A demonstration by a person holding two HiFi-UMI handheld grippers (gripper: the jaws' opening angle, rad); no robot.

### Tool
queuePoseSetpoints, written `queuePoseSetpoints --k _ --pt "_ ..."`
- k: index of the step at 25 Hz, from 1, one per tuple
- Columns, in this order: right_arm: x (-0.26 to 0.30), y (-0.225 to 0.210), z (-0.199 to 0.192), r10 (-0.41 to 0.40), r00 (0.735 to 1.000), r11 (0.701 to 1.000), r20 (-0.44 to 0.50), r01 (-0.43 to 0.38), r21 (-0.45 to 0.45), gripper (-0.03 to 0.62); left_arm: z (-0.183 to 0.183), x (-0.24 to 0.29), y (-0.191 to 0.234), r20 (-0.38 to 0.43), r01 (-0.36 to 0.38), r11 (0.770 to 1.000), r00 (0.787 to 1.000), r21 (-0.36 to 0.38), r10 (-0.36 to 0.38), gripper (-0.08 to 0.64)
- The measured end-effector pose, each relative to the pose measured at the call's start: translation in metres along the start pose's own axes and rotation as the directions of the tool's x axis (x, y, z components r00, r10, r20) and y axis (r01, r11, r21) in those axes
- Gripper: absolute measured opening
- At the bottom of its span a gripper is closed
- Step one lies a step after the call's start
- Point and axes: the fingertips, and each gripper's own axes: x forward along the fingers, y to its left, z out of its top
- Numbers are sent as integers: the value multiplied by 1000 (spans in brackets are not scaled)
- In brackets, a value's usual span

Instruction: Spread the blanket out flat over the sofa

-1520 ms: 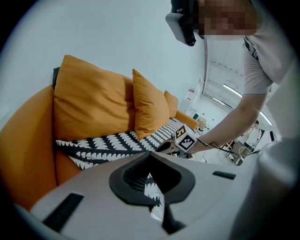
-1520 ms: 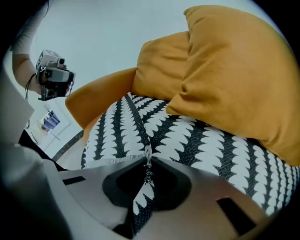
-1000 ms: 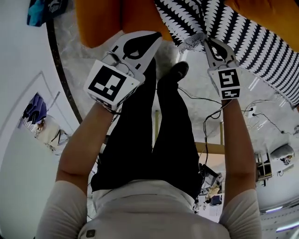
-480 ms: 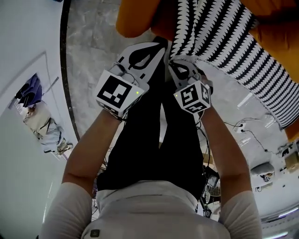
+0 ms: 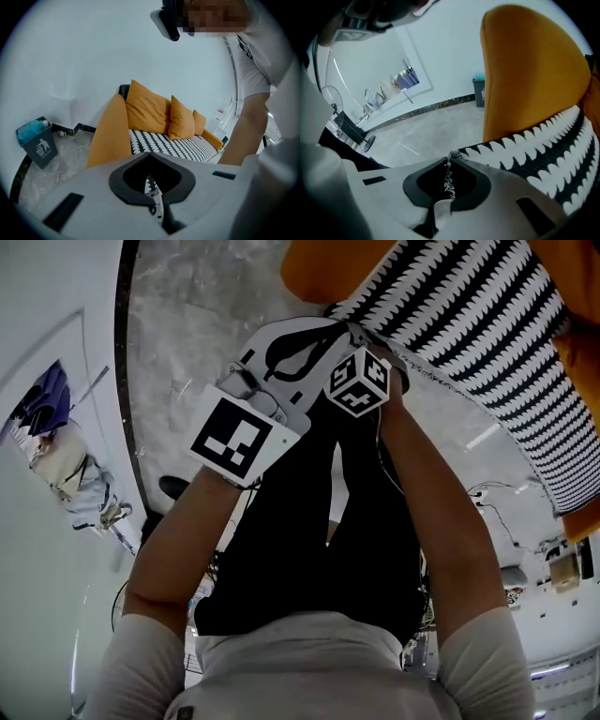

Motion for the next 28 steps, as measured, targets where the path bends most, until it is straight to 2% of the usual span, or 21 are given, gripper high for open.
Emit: queuePoseSetpoints --k 3,8,11,14,18,20,24,28 --pt "28 -17 -17 -9 998 999 -65 11 35 37 -1 1 6 -5 9 1000 1000 -13 -9 9" --pt "41 -50 -32 -29 993 999 -117 34 39 37 -4 17 7 -17 12 1000 1000 0 -12 9" --pt "45 -45 -33 -22 993 998 -119 29 59 38 -7 14 10 -16 5 1000 1000 4 -5 9" --pt "26 -34 -19 -9 997 993 -77 18 114 41 7 6 6 -2 3 1000 1000 0 -3 9" --pt "-30 -11 -4 11 1000 985 -16 -8 174 79 35 -8 -19 6 2 999 1000 33 -2 9" --pt "-65 -2 -9 -9 1000 981 15 6 196 87 46 -13 -44 16 7 998 1000 63 -8 9" --pt "-149 1 -16 -91 989 966 113 60 250 91 74 -20 -101 35 30 979 999 201 -38 9" --pt "-275 -9 10 -226 956 939 188 162 303 91 136 -59 -147 89 46 971 994 234 -68 9"
